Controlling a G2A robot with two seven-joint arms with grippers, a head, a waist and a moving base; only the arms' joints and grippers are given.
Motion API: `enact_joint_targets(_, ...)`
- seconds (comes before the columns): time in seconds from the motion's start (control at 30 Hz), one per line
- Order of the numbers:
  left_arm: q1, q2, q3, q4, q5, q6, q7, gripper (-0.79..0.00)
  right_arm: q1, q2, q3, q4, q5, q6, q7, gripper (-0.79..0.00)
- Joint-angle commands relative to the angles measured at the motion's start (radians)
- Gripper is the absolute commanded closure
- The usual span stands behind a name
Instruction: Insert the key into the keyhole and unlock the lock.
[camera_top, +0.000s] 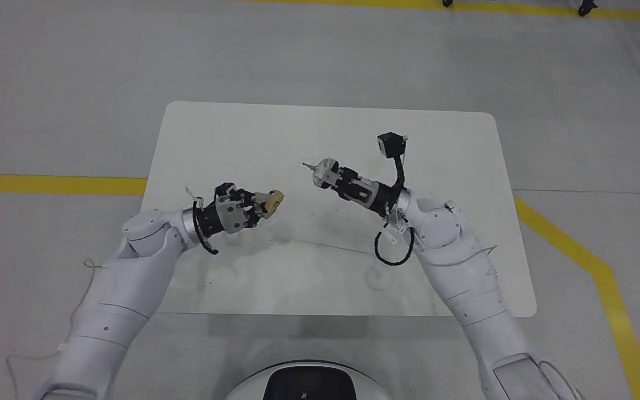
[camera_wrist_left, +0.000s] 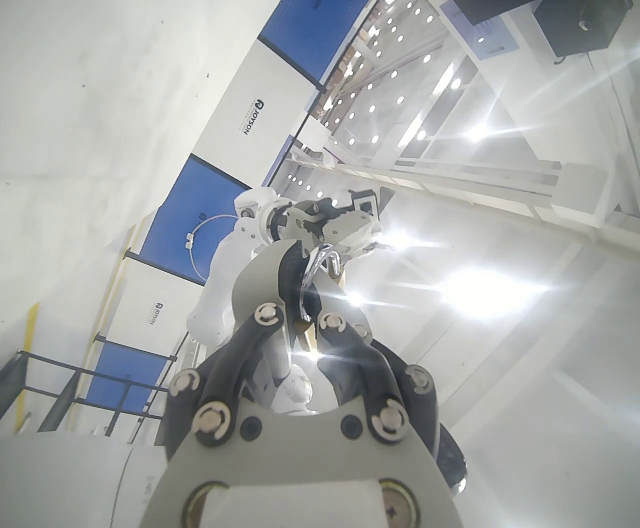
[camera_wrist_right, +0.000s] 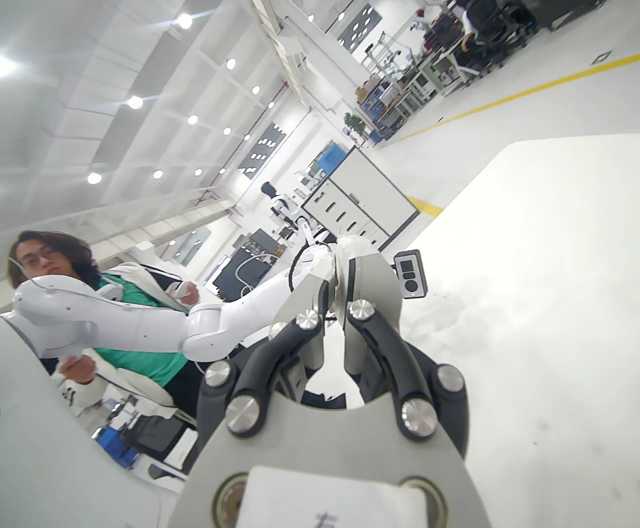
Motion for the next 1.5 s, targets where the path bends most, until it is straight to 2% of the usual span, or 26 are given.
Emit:
enact_joint_targets(0.0, -0.026, -0.009, 0.034, 0.01, -0.008, 0.024, 0.027, 0.0, -0.057, 0.015, 0.062, -0.076, -0.055, 0.028, -0.008, 0.0)
enact_joint_targets(0.1, -0.078, -0.028, 0.091, 0.015, -0.017, 0.051, 0.078, 0.0, -0.145, 0.036, 0.142, -0.178, -0.104, 0.086, -0.009, 0.0)
enact_joint_targets(0.3, -0.167, -0.077, 0.2, 0.007, -0.079, 0.035, 0.19, 0.0, -0.263, 0.07, 0.298, -0.288, -0.048, 0.144, 0.075, 0.0)
enact_joint_targets(0.47, -0.21, -0.117, 0.265, 0.041, -0.128, -0.048, 0.292, 0.0, -0.299, 0.092, 0.395, -0.315, 0.015, 0.149, 0.177, 0.0)
enact_joint_targets(1.33, -0.21, -0.117, 0.265, 0.041, -0.128, -0.048, 0.292, 0.0, -0.299, 0.092, 0.395, -0.315, 0.015, 0.149, 0.177, 0.0)
enact_joint_targets(1.47, -0.209, -0.125, 0.29, 0.028, -0.094, -0.055, 0.344, 0.0, -0.312, 0.093, 0.419, -0.31, 0.036, 0.178, 0.13, 0.0)
